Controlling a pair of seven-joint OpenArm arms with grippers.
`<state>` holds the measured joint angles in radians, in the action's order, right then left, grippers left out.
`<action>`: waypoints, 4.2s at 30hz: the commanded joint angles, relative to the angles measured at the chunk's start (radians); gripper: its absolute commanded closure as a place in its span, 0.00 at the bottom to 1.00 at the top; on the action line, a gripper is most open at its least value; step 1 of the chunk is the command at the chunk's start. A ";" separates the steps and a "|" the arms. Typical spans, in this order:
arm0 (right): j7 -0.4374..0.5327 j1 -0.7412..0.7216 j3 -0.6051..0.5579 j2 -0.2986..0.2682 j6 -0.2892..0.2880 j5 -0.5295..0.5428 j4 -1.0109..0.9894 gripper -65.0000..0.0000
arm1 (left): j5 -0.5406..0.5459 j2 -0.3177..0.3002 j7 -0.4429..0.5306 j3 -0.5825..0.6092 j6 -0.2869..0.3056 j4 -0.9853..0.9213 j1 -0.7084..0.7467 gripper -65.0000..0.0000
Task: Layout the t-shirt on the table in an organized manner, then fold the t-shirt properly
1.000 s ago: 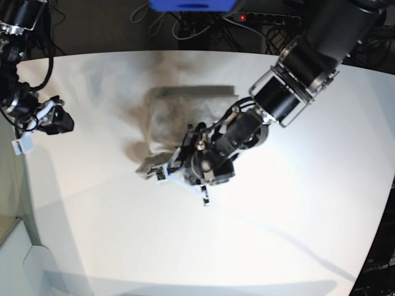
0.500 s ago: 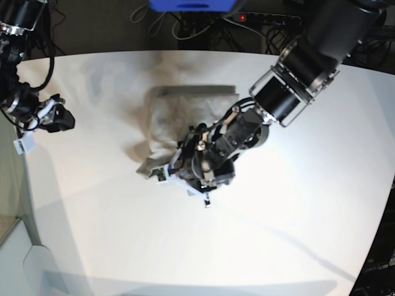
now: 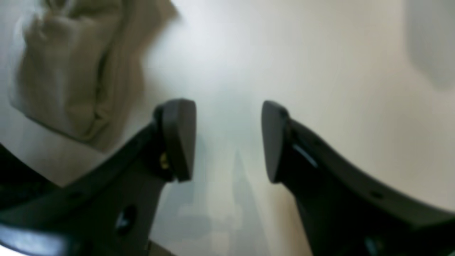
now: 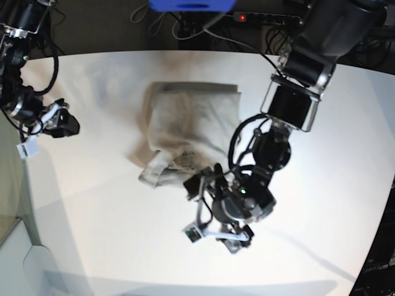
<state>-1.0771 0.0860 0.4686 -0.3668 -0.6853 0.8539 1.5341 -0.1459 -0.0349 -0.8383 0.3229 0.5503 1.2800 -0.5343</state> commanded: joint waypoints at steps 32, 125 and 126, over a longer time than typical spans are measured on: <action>0.199 -0.153 -0.608 0.101 -0.013 0.014 -0.106 0.95 | 0.010 -0.136 -0.275 -1.151 0.003 0.726 0.779 0.00; 0.708 0.524 -0.980 -0.211 -0.013 -0.126 0.328 0.95 | 0.322 0.031 0.020 -1.252 0.148 0.392 1.192 0.00; 0.708 0.532 -0.980 -0.211 -0.013 -0.143 0.326 0.95 | 0.322 0.026 0.041 -1.240 0.148 0.369 1.192 0.00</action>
<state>-0.3073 0.5861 -0.4953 -0.5690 -0.6579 0.7319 1.8530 0.1650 0.0021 -0.8082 -0.9165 0.6998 1.6348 0.6487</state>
